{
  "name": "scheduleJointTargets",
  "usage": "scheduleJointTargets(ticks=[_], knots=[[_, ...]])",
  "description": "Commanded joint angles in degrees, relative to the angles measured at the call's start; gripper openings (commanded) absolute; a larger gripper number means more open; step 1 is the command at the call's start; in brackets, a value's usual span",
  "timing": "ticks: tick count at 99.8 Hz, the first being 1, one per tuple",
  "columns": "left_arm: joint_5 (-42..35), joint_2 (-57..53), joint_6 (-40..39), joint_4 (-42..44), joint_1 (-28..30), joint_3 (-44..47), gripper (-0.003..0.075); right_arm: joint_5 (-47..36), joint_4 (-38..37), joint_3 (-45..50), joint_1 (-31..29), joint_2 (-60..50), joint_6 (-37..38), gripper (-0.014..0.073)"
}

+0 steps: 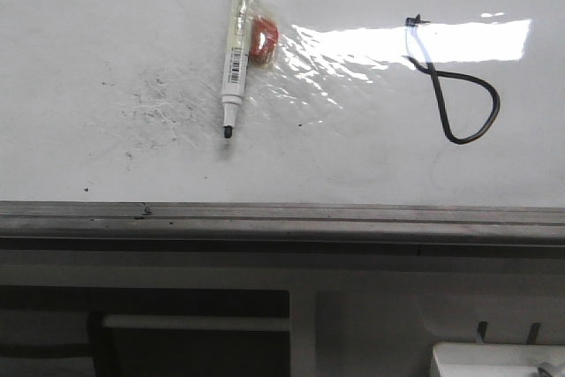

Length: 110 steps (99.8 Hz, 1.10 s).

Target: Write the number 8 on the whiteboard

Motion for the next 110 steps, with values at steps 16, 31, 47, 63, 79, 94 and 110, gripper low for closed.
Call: scheduleJointTargets(ticks=[16, 31, 47, 63, 79, 94, 110], knots=[[-1.6, -1.5, -0.8, -0.9, 0.3, 2.2, -0.002, -4.3, -0.4, -1.3, -0.4, 0.8, -0.1, -0.0063], [-1.6, -1.5, -0.8, -0.9, 0.3, 2.2, -0.002, -4.3, -0.4, -1.3, -0.4, 0.8, -0.1, -0.0063], [-1.6, -1.5, -0.8, -0.9, 0.3, 2.2, -0.002, -4.3, -0.4, -1.3, -0.4, 0.8, -0.1, -0.0063], [-1.6, -1.5, -0.8, -0.9, 0.3, 2.2, -0.002, -4.0, -0.4, -1.0, -0.4, 0.8, -0.1, -0.0063], [-1.6, -1.5, -0.8, -0.9, 0.3, 2.2, -0.002, -10.4, -0.5, 4.3, -4.0, 0.8, 4.0, -0.0063], [-1.6, -1.5, -0.8, -0.9, 0.3, 2.2, -0.002, -23.2, -0.5, 14.6, -10.8, 0.4, 4.4, -0.0063], [-1.5, -1.5, -0.8, -0.9, 0.3, 2.2, -0.002, -29.3, -0.5, 23.7, -18.1, -3.2, 6.4, -0.0063]])
